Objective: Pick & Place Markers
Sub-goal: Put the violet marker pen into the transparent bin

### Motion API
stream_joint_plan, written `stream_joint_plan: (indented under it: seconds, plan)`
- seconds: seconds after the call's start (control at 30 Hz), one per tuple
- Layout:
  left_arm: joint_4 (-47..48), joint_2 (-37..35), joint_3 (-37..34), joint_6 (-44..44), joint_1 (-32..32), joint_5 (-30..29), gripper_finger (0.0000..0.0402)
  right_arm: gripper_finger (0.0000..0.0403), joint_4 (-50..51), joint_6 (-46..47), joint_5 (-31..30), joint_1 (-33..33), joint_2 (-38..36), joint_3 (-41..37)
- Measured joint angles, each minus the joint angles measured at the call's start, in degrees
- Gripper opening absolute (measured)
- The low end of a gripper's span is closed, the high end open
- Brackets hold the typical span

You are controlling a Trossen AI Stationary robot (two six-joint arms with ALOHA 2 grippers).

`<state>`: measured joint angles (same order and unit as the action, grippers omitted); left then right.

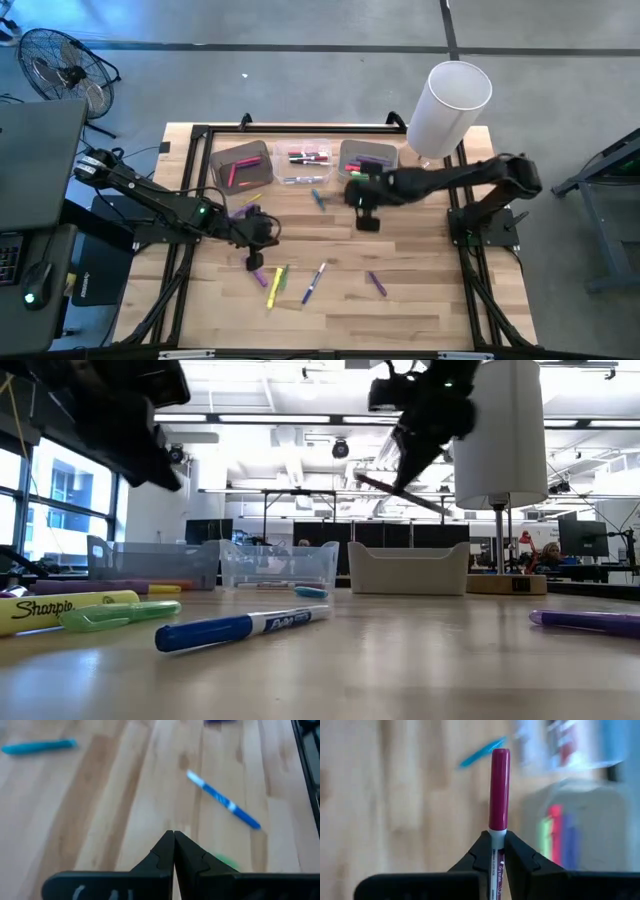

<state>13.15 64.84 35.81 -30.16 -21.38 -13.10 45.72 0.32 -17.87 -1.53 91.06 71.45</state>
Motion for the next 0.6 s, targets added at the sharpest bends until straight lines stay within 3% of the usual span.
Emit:
stream_joint_plan:
  seconds: [0.13,0.27,0.6]
  plan:
    - [-2.13,0.00,0.00,-0.38,-0.01,-3.62,0.0000,0.0020,-3.19,-6.70,-0.57,6.14,-2.82,2.38]
    - [-3.15,0.00,0.07,-2.66,0.00,-7.08,0.0000,0.0020,-6.25,-16.07,1.85,11.01,-0.11,8.09]
    - [-2.69,0.43,0.07,-15.27,0.01,-12.89,0.0000,0.0019,-7.92,-31.89,9.34,15.12,20.04,27.36]
